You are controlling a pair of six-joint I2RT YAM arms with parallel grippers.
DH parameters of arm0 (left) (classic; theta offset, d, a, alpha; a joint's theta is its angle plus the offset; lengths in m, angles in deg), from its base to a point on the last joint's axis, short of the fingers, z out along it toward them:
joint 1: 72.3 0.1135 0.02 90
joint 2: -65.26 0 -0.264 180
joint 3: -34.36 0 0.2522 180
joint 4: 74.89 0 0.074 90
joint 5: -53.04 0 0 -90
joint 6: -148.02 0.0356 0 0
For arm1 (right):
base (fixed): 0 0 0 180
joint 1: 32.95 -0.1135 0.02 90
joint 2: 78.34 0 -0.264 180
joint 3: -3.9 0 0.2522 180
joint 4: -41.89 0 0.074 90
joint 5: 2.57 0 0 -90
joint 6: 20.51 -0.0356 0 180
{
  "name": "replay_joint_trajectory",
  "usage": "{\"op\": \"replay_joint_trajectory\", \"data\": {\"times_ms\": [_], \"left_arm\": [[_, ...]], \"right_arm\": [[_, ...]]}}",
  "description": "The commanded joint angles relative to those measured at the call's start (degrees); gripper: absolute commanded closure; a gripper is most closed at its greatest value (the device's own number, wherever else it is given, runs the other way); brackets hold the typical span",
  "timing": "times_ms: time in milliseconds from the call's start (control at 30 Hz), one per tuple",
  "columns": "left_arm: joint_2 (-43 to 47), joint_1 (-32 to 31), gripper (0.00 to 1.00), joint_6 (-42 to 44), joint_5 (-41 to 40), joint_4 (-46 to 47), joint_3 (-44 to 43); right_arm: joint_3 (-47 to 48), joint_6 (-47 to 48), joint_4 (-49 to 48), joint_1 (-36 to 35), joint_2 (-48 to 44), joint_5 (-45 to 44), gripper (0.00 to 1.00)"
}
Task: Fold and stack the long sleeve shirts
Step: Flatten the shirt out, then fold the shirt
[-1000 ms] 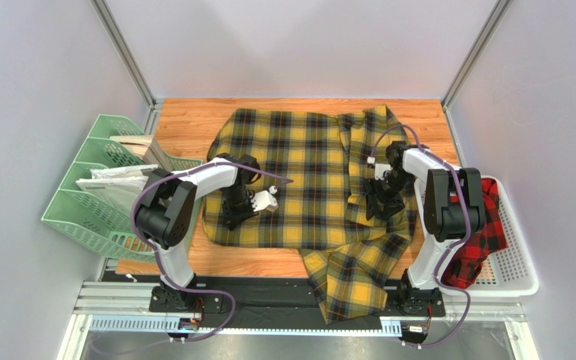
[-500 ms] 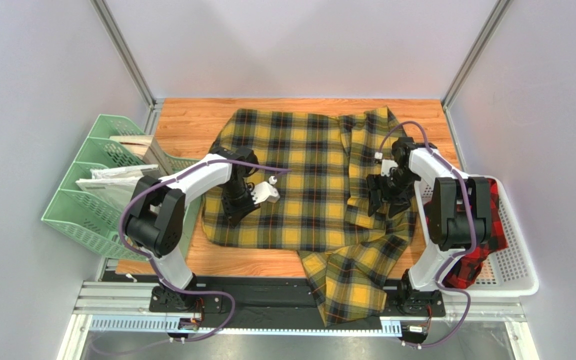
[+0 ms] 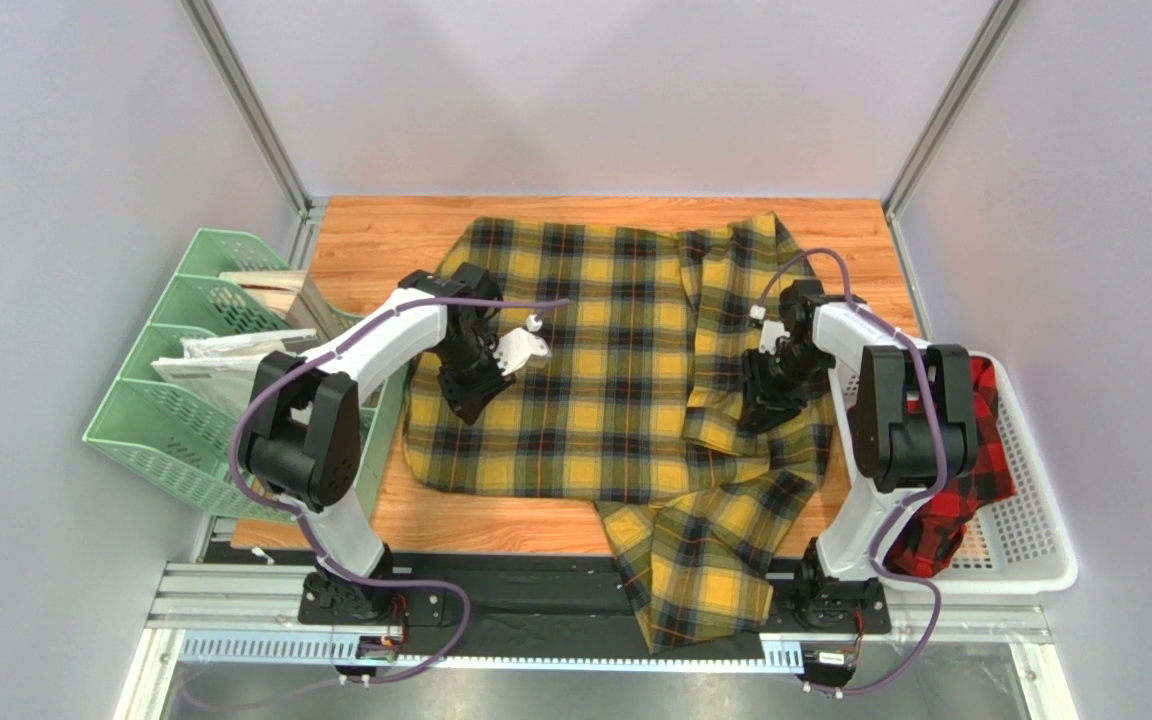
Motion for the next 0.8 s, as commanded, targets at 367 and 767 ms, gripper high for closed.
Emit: {"op": "replay_joint_trajectory", "data": {"times_ms": [367,767], "left_arm": [[-11.9,9.3,0.68,-2.6,9.7,1.4,-35.5],[-15.4,10.1,0.68,-1.9,11.2,2.3,-38.7]], "right_arm": [[10.0,8.5,4.4,0.3,-10.6,9.8,1.0],[-0.9,3.1,0.4,0.2,-7.4,8.5,0.86]]}}
